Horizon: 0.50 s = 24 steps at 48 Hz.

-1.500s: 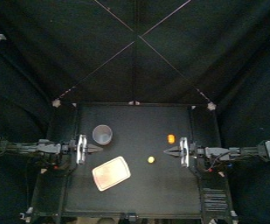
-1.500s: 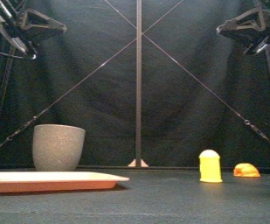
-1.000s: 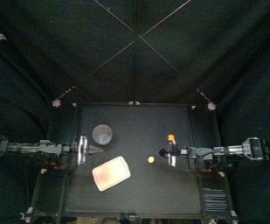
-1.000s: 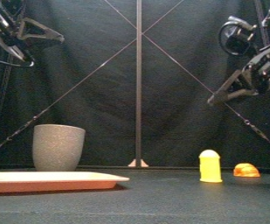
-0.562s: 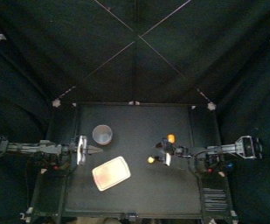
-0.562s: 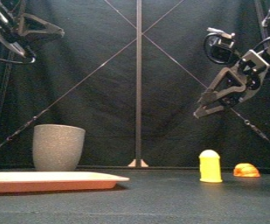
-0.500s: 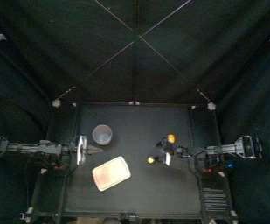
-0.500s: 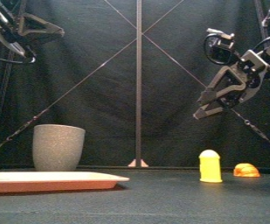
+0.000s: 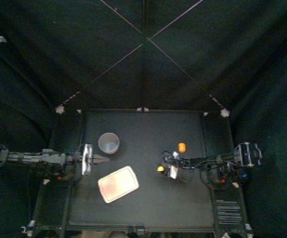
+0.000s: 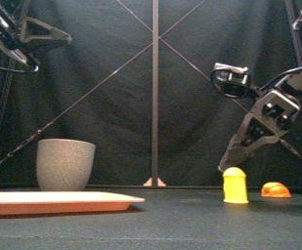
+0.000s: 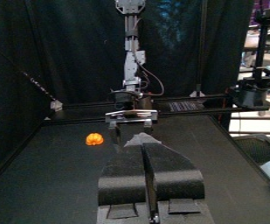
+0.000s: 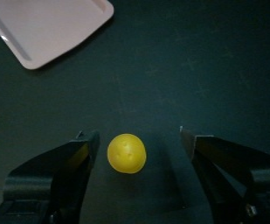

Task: Pick the yellow can then place it in the grey bowl
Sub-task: Pick the yellow can

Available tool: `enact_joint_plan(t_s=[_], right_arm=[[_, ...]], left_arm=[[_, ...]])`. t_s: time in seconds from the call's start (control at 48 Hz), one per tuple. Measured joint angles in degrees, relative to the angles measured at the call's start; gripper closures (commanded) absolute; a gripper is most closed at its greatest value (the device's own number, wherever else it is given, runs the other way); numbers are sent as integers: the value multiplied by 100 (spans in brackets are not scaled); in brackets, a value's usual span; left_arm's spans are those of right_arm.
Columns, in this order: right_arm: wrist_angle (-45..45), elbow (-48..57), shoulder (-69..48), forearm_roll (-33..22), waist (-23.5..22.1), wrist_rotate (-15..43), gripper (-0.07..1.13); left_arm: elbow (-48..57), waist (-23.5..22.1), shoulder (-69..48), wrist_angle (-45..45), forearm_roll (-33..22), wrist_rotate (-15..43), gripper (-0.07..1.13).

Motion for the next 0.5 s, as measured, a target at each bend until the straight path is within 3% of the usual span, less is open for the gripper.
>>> enact_joint_plan(t_s=[0.5], right_arm=[[18, -97, 563, 88, 132, 0, 1]], left_arm=[[79, 88, 0, 0, 9, -9, 106]])
